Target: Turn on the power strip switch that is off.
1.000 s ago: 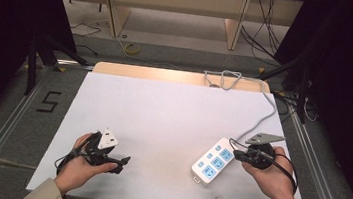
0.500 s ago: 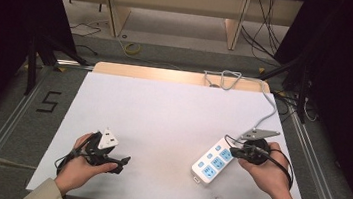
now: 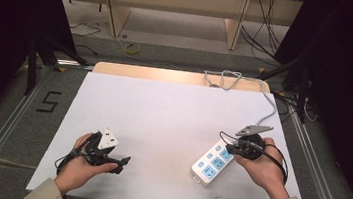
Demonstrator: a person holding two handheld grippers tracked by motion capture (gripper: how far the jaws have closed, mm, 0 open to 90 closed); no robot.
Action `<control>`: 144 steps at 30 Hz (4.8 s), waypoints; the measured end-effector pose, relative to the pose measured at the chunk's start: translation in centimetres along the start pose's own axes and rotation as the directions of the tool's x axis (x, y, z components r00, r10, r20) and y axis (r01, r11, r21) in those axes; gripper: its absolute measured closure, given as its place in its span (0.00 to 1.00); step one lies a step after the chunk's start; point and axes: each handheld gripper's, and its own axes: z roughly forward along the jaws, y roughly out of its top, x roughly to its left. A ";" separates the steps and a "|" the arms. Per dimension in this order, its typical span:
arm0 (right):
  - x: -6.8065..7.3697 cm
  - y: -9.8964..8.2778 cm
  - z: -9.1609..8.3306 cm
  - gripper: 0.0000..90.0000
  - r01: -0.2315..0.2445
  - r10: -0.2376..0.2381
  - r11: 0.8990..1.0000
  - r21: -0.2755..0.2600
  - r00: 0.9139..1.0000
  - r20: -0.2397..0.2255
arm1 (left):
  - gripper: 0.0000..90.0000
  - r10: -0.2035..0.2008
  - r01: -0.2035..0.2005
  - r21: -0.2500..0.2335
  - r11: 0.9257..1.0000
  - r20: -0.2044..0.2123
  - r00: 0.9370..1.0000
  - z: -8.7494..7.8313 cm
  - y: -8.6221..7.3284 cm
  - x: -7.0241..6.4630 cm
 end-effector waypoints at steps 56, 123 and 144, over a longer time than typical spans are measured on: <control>-1.0 2.2 3.8 1.00 -0.001 0.003 0.995 0.098 1.000 -0.022 | 0.17 -0.001 0.001 -0.001 1.000 0.006 1.000 0.0 0.0 0.0; -0.3 2.9 6.2 1.00 0.035 -0.037 0.980 0.194 0.999 0.008 | 0.17 0.005 -0.005 -0.003 1.000 0.008 1.000 0.0 0.1 0.0; -0.4 2.9 6.4 1.00 0.020 -0.023 0.979 0.202 1.000 0.012 | 0.17 0.002 -0.002 -0.002 1.000 0.009 1.000 0.1 0.1 0.0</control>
